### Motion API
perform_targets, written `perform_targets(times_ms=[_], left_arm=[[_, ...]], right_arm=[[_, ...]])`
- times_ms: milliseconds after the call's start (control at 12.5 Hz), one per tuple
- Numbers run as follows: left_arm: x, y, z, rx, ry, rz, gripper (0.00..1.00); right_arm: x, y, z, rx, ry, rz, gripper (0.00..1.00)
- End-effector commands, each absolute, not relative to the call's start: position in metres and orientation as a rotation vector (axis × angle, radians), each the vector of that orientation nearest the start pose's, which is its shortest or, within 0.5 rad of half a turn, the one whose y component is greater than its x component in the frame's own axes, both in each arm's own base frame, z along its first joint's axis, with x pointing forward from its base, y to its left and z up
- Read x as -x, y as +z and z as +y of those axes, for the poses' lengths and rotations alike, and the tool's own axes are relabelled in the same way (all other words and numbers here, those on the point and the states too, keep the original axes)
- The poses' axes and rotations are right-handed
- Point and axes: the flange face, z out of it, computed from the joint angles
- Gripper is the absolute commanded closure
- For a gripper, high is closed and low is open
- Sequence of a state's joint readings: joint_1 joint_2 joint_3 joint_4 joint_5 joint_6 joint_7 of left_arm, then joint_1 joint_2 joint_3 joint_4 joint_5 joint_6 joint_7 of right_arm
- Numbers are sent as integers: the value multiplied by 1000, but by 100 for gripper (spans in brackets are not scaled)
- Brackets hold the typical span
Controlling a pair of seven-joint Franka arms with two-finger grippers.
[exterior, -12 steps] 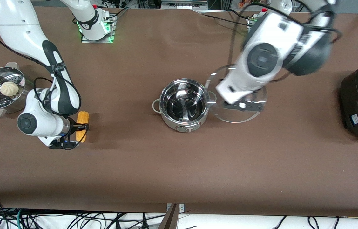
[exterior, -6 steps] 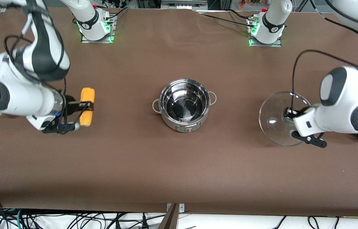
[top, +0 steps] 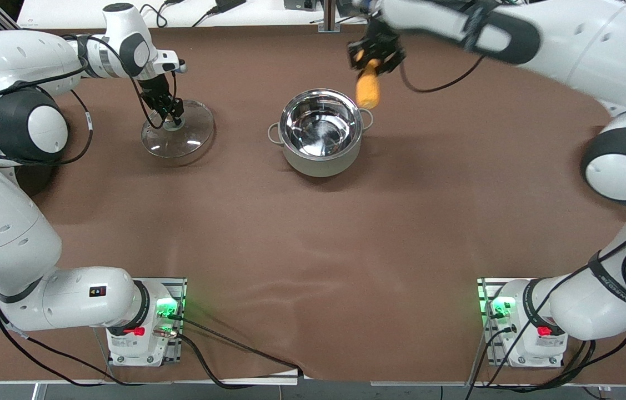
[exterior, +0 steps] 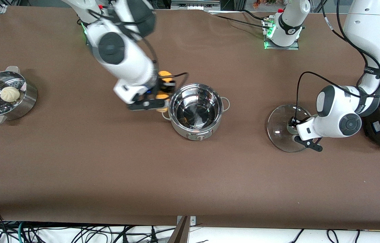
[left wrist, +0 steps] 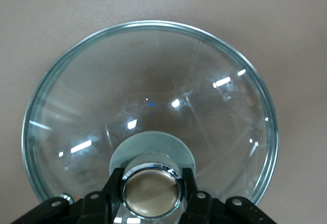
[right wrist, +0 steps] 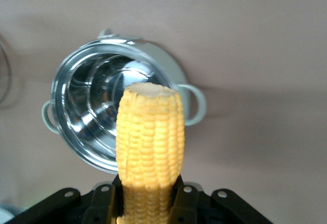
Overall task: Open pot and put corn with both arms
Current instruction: 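Lower the lid onto the table while the right gripper moves corn over pot, then lower the corn into the pot and open the right gripper while the left gripper withdraws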
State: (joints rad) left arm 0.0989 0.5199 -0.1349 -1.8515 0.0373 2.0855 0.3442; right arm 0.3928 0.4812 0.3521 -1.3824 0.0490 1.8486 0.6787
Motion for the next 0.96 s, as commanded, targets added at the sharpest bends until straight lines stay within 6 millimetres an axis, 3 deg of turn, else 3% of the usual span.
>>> perform_targets(times_ms=[0,80,320,640,880], left_arm=[[-606,251,-16,3121,387,655,0],[-608,263,-16,3118,385,657,0],[-614,347,-30,3099,266,661,0],[-599,480,-76,3078,279,670,0],[-608,556,-69,3105,158,533,0]], right_arm=[[-523,384,503,3008,140,21,100],[-519,360,515,3018,125,12,100],[-525,312,520,3014,124,17,100],[-530,282,521,3020,106,9,100],[-530,268,523,3009,105,15,100]])
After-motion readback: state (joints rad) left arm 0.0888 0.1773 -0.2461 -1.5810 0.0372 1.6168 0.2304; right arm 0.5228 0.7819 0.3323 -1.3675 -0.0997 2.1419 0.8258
